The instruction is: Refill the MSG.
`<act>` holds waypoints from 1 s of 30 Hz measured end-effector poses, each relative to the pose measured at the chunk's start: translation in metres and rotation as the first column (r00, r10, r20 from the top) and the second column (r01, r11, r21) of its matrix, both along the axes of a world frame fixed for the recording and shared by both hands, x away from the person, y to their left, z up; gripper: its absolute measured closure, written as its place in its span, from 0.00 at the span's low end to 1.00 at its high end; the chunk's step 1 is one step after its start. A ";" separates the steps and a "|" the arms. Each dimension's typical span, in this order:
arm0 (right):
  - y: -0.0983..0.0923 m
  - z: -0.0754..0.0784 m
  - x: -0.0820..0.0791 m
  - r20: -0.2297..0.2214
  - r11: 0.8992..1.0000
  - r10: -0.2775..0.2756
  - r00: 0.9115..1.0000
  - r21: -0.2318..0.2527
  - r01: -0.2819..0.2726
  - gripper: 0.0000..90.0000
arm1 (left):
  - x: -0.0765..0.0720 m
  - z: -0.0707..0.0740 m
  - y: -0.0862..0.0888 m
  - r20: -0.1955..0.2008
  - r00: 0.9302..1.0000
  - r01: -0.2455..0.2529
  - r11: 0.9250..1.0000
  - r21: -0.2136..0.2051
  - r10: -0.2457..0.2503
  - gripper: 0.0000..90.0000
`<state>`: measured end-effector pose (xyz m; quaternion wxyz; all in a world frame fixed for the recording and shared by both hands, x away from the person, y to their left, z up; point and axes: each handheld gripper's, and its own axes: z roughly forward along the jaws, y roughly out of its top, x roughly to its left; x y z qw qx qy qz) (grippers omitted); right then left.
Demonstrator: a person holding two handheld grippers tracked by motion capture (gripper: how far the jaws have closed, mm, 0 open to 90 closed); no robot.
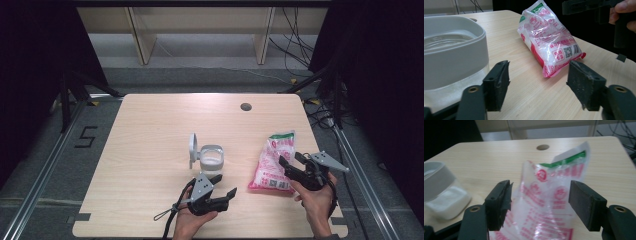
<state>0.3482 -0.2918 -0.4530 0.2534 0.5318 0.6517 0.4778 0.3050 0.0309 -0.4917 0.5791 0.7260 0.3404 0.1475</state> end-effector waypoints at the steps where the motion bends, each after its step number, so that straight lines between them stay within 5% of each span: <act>1: 0.004 0.000 -0.002 -0.024 1.000 0.011 1.000 0.024 -0.010 0.39 | -0.001 0.001 0.002 0.004 1.000 0.000 1.000 0.010 0.000 0.44; 2: 0.005 -0.002 -0.001 0.005 0.999 0.047 0.999 -0.003 -0.047 0.39 | -0.001 0.001 0.003 0.010 1.000 -0.013 1.000 0.003 0.013 0.46; 7: 0.016 -0.003 -0.005 -0.035 0.997 0.073 0.997 -0.006 -0.073 0.39 | -0.002 0.002 0.007 0.022 1.000 -0.007 1.000 0.009 0.007 0.53; 11: 0.018 -0.005 -0.005 -0.034 0.994 0.099 0.995 -0.032 -0.100 0.40 | -0.003 0.003 0.014 0.055 0.998 0.023 0.999 0.040 -0.025 0.64; 12: 0.017 -0.006 -0.006 -0.026 0.993 0.109 0.994 -0.049 -0.110 0.40 | -0.004 0.003 0.014 0.037 0.999 0.005 1.000 0.026 -0.006 0.66; 16: 0.023 -0.008 -0.009 -0.042 0.994 0.108 0.993 -0.014 -0.109 0.40 | -0.004 0.004 0.019 0.049 0.999 0.003 1.000 0.011 -0.003 0.74; 19: 0.022 -0.010 -0.008 -0.046 0.989 0.136 0.990 -0.055 -0.138 0.40 | -0.006 0.006 0.024 0.057 0.998 -0.007 1.000 0.028 0.006 0.80; 25: 0.030 -0.011 -0.014 -0.072 0.990 0.134 0.988 -0.023 -0.136 0.40 | -0.006 0.006 0.032 0.076 0.996 -0.038 0.999 0.034 0.035 0.90; 30: 0.032 -0.013 -0.016 -0.055 0.979 0.199 0.978 -0.038 -0.202 0.40 | -0.008 0.008 0.040 0.102 0.994 -0.053 0.995 0.082 0.045 0.96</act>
